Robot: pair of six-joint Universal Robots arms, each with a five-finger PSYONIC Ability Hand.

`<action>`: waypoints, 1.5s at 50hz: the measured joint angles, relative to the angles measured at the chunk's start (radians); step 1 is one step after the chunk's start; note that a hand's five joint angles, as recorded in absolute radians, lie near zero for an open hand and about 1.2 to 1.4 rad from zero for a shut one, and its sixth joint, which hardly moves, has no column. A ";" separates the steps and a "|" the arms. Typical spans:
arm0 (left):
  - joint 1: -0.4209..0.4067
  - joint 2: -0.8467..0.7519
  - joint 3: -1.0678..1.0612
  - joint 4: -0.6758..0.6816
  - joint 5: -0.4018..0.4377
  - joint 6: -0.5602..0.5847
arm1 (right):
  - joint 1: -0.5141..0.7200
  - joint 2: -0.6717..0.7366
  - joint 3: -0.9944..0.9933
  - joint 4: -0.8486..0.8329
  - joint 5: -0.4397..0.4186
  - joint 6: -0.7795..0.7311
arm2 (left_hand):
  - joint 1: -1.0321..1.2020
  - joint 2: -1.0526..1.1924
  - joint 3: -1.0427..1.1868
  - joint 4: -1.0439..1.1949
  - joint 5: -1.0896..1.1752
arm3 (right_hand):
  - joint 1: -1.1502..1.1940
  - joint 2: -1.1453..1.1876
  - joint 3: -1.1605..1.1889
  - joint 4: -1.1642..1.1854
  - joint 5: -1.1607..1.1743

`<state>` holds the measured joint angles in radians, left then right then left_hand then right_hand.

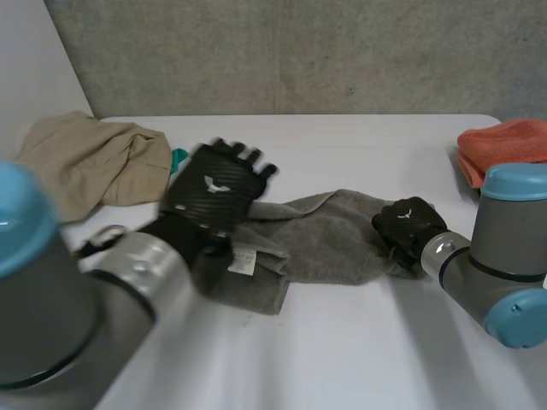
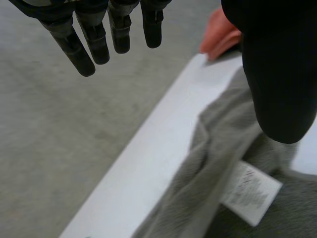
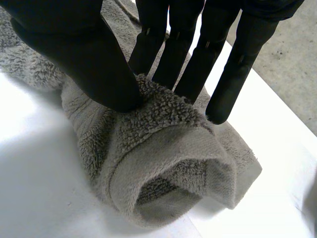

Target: Fold the laundry.

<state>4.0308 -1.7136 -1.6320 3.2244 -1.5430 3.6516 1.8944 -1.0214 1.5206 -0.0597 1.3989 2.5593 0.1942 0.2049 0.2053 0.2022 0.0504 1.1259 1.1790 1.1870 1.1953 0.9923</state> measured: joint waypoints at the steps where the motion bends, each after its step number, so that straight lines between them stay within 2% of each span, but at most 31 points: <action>1: -0.023 -0.058 0.035 -0.005 -0.003 0.013 | -0.001 -0.009 0.009 0.000 0.000 0.001 | 0.000 0.000 0.000 0.000 0.000 | 0.000 0.000 0.000 0.000 0.000; 6: -0.078 -0.237 0.139 -0.023 -0.052 0.079 | -0.004 -0.026 0.029 0.000 0.000 0.000 | 0.000 0.000 0.000 0.000 0.000 | 0.000 0.000 0.000 0.000 0.000; 10: -0.099 -0.381 0.221 -0.009 -0.124 0.163 | -0.009 -0.035 0.043 -0.001 0.000 -0.001 | 0.047 0.039 0.040 0.037 0.024 | 0.000 0.000 0.000 0.000 0.000; 13: -0.097 -0.443 0.254 0.027 -0.157 0.210 | -0.012 -0.037 0.051 -0.002 0.000 -0.002 | 0.250 0.223 0.223 0.222 0.200 | 0.000 0.000 0.000 0.000 0.000; 14: -0.096 -0.451 0.258 0.036 -0.160 0.217 | -0.012 -0.037 0.051 -0.002 0.000 -0.002 | 0.250 0.223 0.223 0.222 0.200 | 0.000 0.000 0.000 0.000 0.000; 15: -0.091 -0.466 0.263 0.057 -0.165 0.232 | -0.013 -0.036 0.054 -0.003 0.000 -0.004 | 0.490 0.450 0.448 0.440 0.416 | 0.000 0.000 0.000 0.000 0.000; 16: -0.088 -0.472 0.265 0.071 -0.165 0.240 | -0.014 -0.036 0.055 -0.004 0.000 -0.005 | 0.524 0.480 0.479 0.486 0.460 | 0.000 0.000 0.000 0.000 0.000; 17: -0.084 -0.477 0.266 0.087 -0.163 0.248 | -0.014 -0.036 0.056 -0.004 0.000 -0.007 | 0.726 0.647 0.643 0.650 0.622 | 0.000 0.000 0.000 0.000 0.000; 18: -0.081 -0.479 0.265 0.098 -0.161 0.253 | -0.014 -0.037 0.056 -0.004 0.000 -0.009 | 0.726 0.647 0.643 0.650 0.622 | 0.000 0.000 0.000 0.000 0.000; 19: -0.077 -0.477 0.260 0.118 -0.156 0.260 | -0.014 -0.037 0.056 -0.003 0.001 -0.012 | 0.963 0.919 0.910 0.914 0.885 | 0.000 0.000 0.000 0.000 0.000; 26: -0.065 -0.382 0.196 0.186 -0.140 0.269 | -0.013 -0.059 0.054 0.010 0.004 -0.036 | 0.966 0.987 0.979 0.992 0.931 | 0.000 0.000 0.000 0.000 0.000; 32: -0.049 -0.174 0.100 0.197 -0.140 0.246 | -0.024 -0.149 0.033 0.084 0.000 -0.111 | 0.966 0.987 0.979 0.992 0.931 | 0.000 0.000 0.000 0.000 0.000; 38: -0.006 0.054 0.032 0.162 -0.137 0.185 | -0.033 -0.262 -0.062 0.141 -0.014 -0.181 | 0.966 0.990 0.981 0.992 0.931 | 0.000 0.000 0.002 0.001 0.000; 44: 0.060 0.226 -0.010 0.103 -0.118 0.070 | -0.020 -0.274 -0.230 0.102 -0.047 -0.136 | 0.966 0.990 0.981 0.992 0.931 | 0.000 0.000 0.002 0.001 0.000; 51: 0.135 0.279 -0.058 0.072 -0.071 -0.056 | 0.008 -0.032 -0.467 -0.065 -0.092 -0.027 | 0.966 0.990 0.981 0.993 0.931 | 0.000 0.000 0.002 0.002 0.007; 52: 0.155 0.275 -0.073 0.068 -0.052 -0.086 | 0.018 0.081 -0.542 -0.124 -0.096 -0.006 | 0.966 0.990 0.981 0.995 0.931 | -0.194 -0.227 -0.213 -0.216 -0.200; 53: 0.155 0.275 -0.073 0.068 -0.052 -0.086 | 0.018 0.081 -0.542 -0.124 -0.096 -0.006 | 0.966 0.990 0.981 0.995 0.931 | -0.194 -0.227 -0.213 -0.216 -0.200; 55: 0.171 0.256 -0.087 0.065 -0.030 -0.112 | 0.030 0.223 -0.630 -0.184 -0.092 -0.001 | 0.966 0.990 0.983 0.996 0.931 | -0.625 -0.667 -0.659 -0.645 -0.645; 57: 0.173 0.241 -0.091 0.062 -0.021 -0.120 | 0.037 0.292 -0.673 -0.201 -0.081 -0.011 | 0.966 0.991 0.983 0.996 0.931 | -0.824 -0.867 -0.862 -0.872 -0.851; 61: 0.170 0.206 -0.091 0.053 -0.015 -0.126 | 0.050 0.373 -0.733 -0.184 -0.030 -0.038 | 0.966 0.992 0.983 0.996 0.931 | -0.901 -0.970 -0.976 -0.985 -0.945; 64: 0.166 0.194 -0.082 0.045 -0.017 -0.126 | 0.049 0.332 -0.710 -0.139 0.005 -0.025 | 0.966 0.992 0.983 0.996 0.931 | -0.901 -0.970 -0.977 -0.988 -0.945; 68: 0.162 0.197 -0.064 0.034 -0.019 -0.126 | 0.024 0.190 -0.603 -0.062 0.008 0.027 | 0.966 0.992 0.983 0.996 0.931 | -0.901 -0.970 -0.977 -0.988 -0.945; 75: 0.144 0.248 -0.014 0.006 -0.017 -0.135 | -0.066 -0.087 -0.336 0.174 -0.103 0.083 | 0.966 0.992 0.983 0.996 0.931 | -0.901 -0.970 -0.977 -0.988 -0.945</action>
<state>4.1745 -1.4652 -1.6456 3.2299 -1.5605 3.5165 1.8288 -1.1088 1.1845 0.1146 1.2956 2.6423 1.1601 1.1965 1.1888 1.1983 0.9814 0.2251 0.2091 0.2104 0.2077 0.0477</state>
